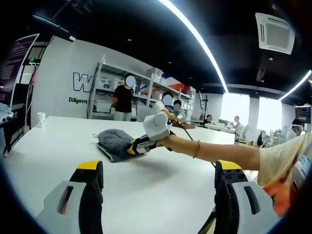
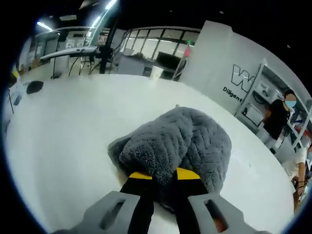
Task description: Open the folded towel by lifting each exposed corner and separating the folded layers until the towel lies flat within the target outline without major curled edges
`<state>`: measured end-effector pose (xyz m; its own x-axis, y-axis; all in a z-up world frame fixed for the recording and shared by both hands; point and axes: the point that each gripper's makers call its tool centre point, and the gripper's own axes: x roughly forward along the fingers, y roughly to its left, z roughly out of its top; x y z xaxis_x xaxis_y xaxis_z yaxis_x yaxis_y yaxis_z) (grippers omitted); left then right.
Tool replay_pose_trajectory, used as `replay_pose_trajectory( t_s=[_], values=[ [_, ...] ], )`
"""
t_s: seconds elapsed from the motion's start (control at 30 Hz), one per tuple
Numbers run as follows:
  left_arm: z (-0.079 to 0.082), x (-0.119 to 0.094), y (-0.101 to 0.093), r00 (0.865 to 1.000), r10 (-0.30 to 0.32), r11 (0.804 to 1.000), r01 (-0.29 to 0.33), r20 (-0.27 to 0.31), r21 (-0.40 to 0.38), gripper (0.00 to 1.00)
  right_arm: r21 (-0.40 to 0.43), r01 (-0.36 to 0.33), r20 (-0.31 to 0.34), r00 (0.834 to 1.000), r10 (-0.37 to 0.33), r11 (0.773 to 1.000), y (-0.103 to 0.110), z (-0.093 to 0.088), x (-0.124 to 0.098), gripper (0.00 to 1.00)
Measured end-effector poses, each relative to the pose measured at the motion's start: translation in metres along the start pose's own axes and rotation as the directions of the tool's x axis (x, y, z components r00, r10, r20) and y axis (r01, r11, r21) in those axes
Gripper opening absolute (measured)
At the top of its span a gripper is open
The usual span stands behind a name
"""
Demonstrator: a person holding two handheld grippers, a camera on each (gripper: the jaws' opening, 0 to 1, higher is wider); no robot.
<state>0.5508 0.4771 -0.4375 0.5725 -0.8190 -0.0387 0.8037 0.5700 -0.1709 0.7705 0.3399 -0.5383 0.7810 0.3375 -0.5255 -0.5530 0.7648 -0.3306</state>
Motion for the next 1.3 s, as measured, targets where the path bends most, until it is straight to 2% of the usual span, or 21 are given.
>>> replay_pose_trajectory(
  t_s=[0.13, 0.4, 0.6, 1.3],
  values=[
    [-0.001, 0.000, 0.002, 1.000, 0.007, 1.000, -0.007, -0.006, 0.005, 0.93, 0.025, -0.010, -0.005, 1.000, 0.010, 1.000, 0.004, -0.001, -0.005, 0.07],
    [0.000, -0.001, 0.000, 1.000, 0.003, 1.000, -0.003, -0.003, 0.010, 0.93, 0.018, -0.022, -0.004, 1.000, 0.022, 1.000, 0.012, -0.006, -0.015, 0.07],
    [-0.001, -0.001, 0.000, 1.000, 0.001, 1.000, -0.001, -0.008, 0.011, 0.93, 0.053, -0.040, 0.011, 0.999, 0.039, 0.998, 0.016, -0.009, -0.022, 0.07],
    [0.002, -0.007, 0.003, 1.000, 0.012, 1.000, -0.012, 0.009, 0.004, 0.93, 0.003, -0.071, -0.044, 0.997, 0.071, 0.997, 0.049, -0.019, -0.057, 0.07]
  ],
)
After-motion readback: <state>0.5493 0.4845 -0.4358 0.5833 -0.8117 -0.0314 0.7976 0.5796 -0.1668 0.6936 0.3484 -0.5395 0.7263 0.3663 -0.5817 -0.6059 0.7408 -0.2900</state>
